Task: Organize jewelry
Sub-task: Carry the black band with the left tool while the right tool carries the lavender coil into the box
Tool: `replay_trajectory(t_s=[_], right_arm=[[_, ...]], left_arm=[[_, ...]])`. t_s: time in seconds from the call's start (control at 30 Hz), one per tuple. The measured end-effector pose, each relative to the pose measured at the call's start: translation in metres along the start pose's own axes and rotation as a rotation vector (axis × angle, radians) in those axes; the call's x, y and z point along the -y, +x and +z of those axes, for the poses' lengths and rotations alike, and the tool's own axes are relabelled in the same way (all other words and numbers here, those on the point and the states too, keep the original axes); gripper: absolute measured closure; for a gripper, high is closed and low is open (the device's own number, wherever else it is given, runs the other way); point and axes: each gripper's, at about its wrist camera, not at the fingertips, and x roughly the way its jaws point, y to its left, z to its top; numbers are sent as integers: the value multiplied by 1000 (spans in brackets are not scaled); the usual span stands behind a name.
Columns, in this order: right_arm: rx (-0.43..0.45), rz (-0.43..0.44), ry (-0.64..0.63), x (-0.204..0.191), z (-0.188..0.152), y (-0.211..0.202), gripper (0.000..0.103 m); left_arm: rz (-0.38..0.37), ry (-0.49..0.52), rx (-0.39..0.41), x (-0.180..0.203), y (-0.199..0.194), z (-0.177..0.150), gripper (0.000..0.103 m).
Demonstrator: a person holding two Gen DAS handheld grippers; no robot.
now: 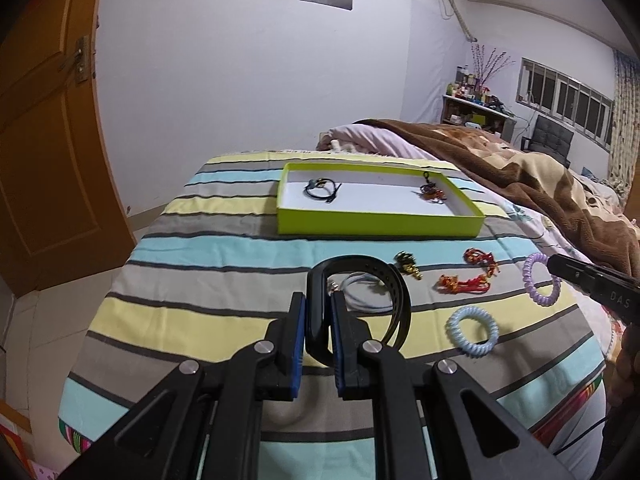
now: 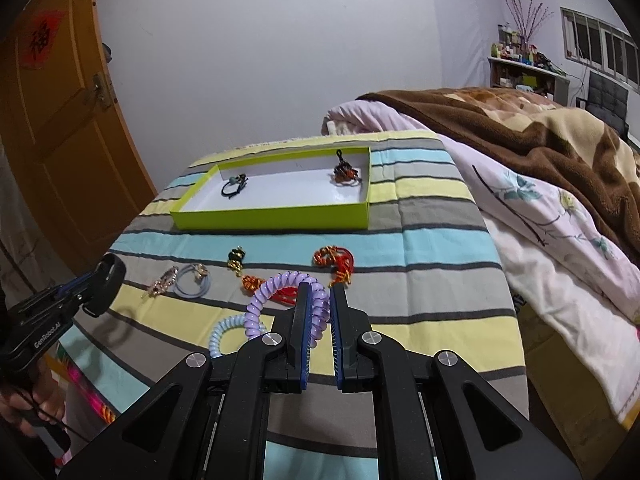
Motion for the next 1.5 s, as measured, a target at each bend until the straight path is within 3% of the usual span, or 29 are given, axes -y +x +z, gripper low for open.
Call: replay_trajectory(t_s=[0.43, 1.03, 1.5], right_arm=[[33, 15, -52, -13, 25, 14, 94], [48, -7, -88, -9, 74, 66, 94], [-18, -47, -80, 8, 98, 129, 94]], left_arm=[[-13, 36, 24, 11, 20, 29, 90], [13, 62, 38, 5, 72, 80, 90], [51, 54, -43, -7, 135, 98, 90]])
